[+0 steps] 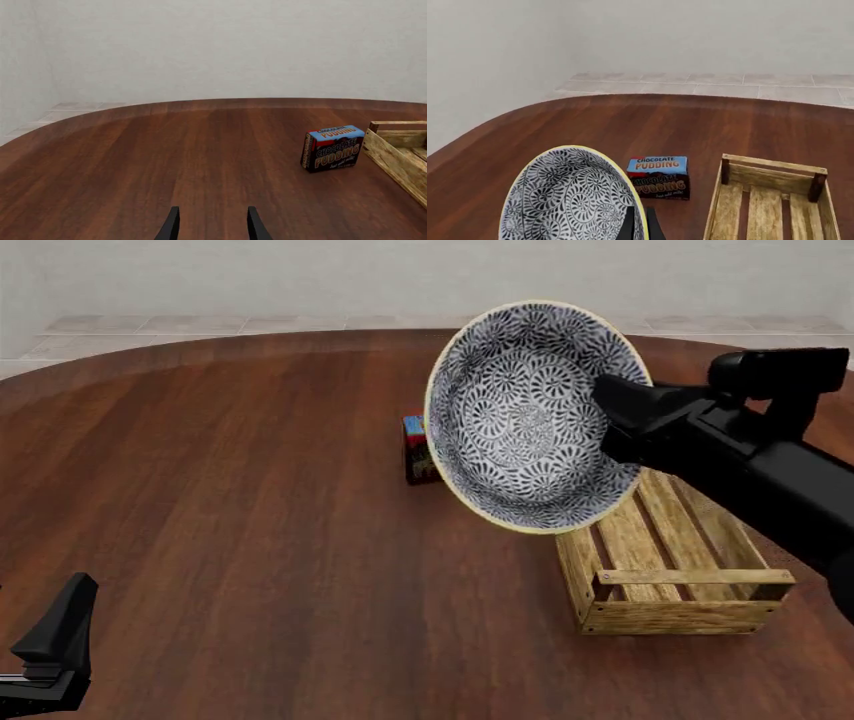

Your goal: Pick up the bowl on the left and put it in the tray.

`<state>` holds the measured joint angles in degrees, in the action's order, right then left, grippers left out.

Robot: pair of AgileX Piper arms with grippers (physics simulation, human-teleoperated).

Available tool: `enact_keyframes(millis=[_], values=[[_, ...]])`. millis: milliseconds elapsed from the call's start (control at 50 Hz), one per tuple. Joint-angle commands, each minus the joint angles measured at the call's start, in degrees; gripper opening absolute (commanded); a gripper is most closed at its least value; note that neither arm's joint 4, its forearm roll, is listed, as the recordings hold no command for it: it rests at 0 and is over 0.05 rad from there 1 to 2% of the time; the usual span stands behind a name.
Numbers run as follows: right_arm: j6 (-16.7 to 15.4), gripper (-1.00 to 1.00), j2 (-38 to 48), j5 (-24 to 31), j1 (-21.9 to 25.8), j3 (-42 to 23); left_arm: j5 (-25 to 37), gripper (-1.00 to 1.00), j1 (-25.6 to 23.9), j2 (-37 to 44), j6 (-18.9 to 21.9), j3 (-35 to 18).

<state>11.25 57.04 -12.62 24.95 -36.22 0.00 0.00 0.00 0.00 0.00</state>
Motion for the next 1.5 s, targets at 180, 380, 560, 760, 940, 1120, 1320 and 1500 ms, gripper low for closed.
enact_keyframes(millis=[180,380,560,760,940,1120,1320,1500], values=[[3.69,-1.00,-1.03,0.04,-6.01,-0.09,0.00,1.00,0.00,0.00,0.00,0.00],[3.98,-1.00,-1.32,-0.54,-8.16,0.39,0.00,1.00,0.00,0.00,0.00,0.00],[4.03,-1.00,-1.99,-0.75,-9.33,1.72,0.00,1.00,0.00,0.00,0.00,0.00],[4.21,-1.00,-2.94,-0.80,-11.63,2.37,0.00,1.00,0.00,0.00,0.00,0.00],[4.25,-1.00,-3.22,-0.72,-12.48,2.44,0.00,1.00,0.00,0.00,0.00,0.00],[4.79,-1.00,-3.33,-1.17,-13.85,2.76,0.00,1.00,0.00,0.00,0.00,0.00],[6.08,-1.00,-3.11,-2.04,-15.44,3.54,0.00,1.00,0.00,0.00,0.00,0.00],[8.91,-1.00,-2.64,-2.80,-17.49,4.63,0.00,1.00,0.00,0.00,0.00,0.00]])
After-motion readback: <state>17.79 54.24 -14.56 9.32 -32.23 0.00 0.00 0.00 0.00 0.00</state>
